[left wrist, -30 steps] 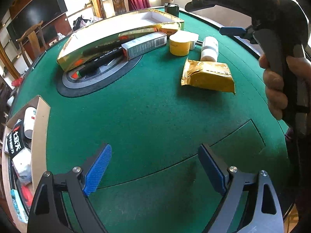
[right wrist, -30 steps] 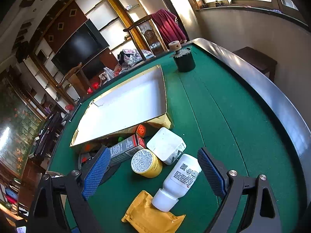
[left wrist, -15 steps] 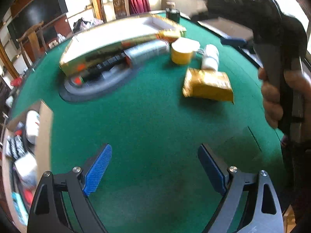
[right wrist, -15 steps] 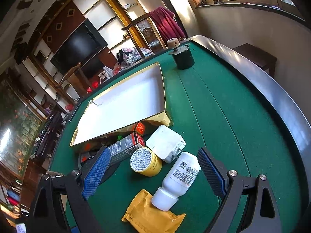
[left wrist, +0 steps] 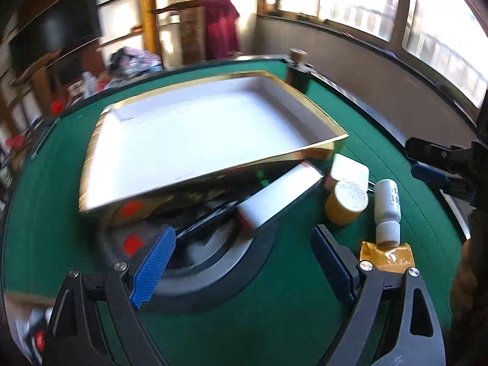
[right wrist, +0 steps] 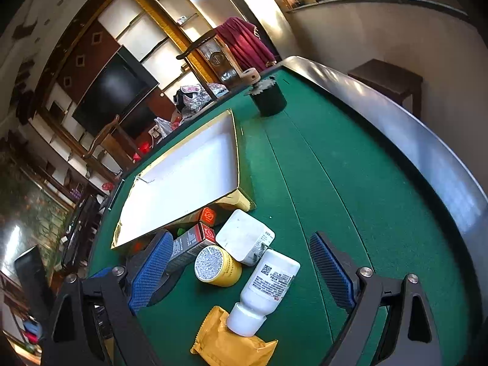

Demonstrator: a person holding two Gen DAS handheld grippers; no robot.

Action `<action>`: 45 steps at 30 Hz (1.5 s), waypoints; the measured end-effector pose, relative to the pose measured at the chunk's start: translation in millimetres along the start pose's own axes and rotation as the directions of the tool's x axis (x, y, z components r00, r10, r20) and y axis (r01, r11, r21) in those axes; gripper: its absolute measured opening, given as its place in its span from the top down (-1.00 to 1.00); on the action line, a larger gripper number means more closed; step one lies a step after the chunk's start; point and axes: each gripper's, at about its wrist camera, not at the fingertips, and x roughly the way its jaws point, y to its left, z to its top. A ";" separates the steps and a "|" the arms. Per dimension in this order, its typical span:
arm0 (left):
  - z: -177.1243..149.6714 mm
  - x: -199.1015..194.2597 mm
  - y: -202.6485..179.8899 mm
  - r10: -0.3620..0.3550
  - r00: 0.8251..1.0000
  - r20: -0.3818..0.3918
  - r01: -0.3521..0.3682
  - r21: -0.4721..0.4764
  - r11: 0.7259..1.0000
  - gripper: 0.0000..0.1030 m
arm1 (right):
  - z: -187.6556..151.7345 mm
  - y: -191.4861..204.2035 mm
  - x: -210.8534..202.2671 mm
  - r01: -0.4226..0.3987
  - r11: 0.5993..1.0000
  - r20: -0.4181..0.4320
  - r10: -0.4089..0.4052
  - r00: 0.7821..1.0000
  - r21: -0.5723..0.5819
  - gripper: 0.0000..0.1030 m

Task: Organize objects
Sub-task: 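Grasp the white printed box with the left gripper, then grasp the yellow snack pouch with the right gripper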

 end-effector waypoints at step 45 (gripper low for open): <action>-87.3 -96.1 -16.3 -0.020 0.995 0.097 0.026 -0.065 0.998 0.49 | -13.9 9.7 24.6 0.011 0.998 -0.072 -0.016 0.997 -0.065 -0.84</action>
